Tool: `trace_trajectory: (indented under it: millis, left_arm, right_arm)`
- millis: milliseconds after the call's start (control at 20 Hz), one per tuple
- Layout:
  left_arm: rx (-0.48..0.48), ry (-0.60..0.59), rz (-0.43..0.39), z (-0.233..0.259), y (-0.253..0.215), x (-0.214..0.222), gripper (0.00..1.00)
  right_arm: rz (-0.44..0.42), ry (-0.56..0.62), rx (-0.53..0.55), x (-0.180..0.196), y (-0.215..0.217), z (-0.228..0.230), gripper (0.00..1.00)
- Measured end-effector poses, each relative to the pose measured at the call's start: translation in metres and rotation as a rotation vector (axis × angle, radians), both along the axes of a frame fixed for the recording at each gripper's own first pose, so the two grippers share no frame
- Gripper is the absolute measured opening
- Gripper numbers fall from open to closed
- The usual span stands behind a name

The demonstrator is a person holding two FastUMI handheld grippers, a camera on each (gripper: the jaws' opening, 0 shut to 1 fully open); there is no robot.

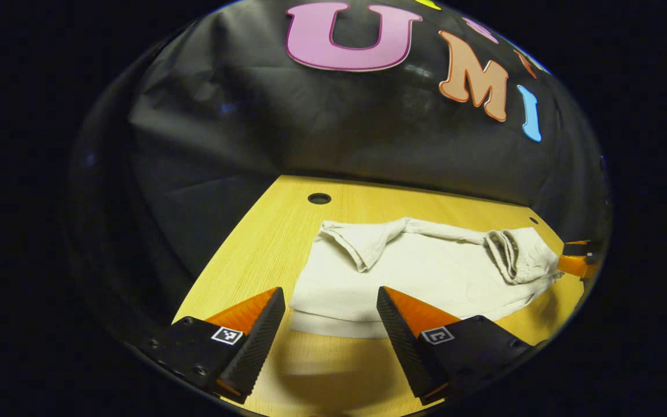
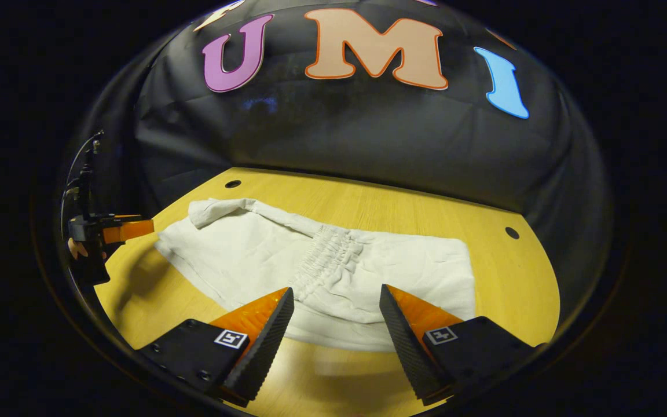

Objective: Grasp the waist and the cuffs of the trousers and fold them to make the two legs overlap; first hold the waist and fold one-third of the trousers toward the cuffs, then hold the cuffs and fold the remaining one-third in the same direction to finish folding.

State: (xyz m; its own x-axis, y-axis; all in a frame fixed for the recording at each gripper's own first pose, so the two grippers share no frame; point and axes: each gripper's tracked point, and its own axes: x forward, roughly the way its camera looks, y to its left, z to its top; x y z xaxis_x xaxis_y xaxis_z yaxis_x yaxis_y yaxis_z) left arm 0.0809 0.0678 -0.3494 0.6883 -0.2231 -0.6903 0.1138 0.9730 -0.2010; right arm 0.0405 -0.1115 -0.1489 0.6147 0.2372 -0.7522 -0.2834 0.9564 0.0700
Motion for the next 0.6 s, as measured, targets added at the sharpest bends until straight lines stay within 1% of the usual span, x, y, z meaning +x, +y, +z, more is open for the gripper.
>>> trace_trajectory:
  millis: [50, 100, 150, 200, 350, 400, 450, 550, 600]
  left_arm:
    - [-0.005, 0.023, 0.010, -0.008, 0.000, 0.001, 0.95]
    - [-0.006, 0.045, 0.019, -0.017, 0.002, 0.002, 0.95]
    - [-0.003, 0.068, 0.027, -0.023, 0.003, 0.000, 0.95]
    - [0.004, 0.090, 0.031, -0.031, 0.003, -0.002, 0.95]
    - [0.015, 0.151, 0.058, -0.050, 0.000, -0.007, 0.96]
    - [0.027, 0.143, 0.056, -0.047, 0.001, -0.007, 0.94]
    - [0.041, 0.140, 0.044, -0.050, 0.000, -0.006, 0.97]
    - [0.104, 0.156, -0.010, -0.054, -0.001, -0.010, 0.97]
    - [0.106, 0.153, -0.032, -0.051, -0.006, -0.009, 0.96]
  right_arm:
    - [-0.006, -0.006, -0.011, -0.001, -0.007, 0.002, 0.92]
    - [-0.013, -0.010, -0.022, -0.002, -0.013, 0.004, 0.96]
    - [-0.021, -0.009, -0.032, -0.005, -0.019, 0.005, 0.94]
    - [-0.031, -0.006, -0.039, -0.006, -0.025, 0.005, 0.98]
    - [-0.054, -0.005, -0.051, -0.014, -0.039, 0.006, 0.97]
    - [-0.057, -0.007, -0.054, -0.015, -0.042, 0.006, 0.98]
    - [-0.057, -0.008, -0.057, -0.016, -0.045, 0.007, 0.98]
    - [-0.051, -0.007, -0.060, -0.019, -0.047, 0.005, 0.97]
    - [-0.048, -0.005, -0.065, -0.020, -0.049, 0.004, 0.98]
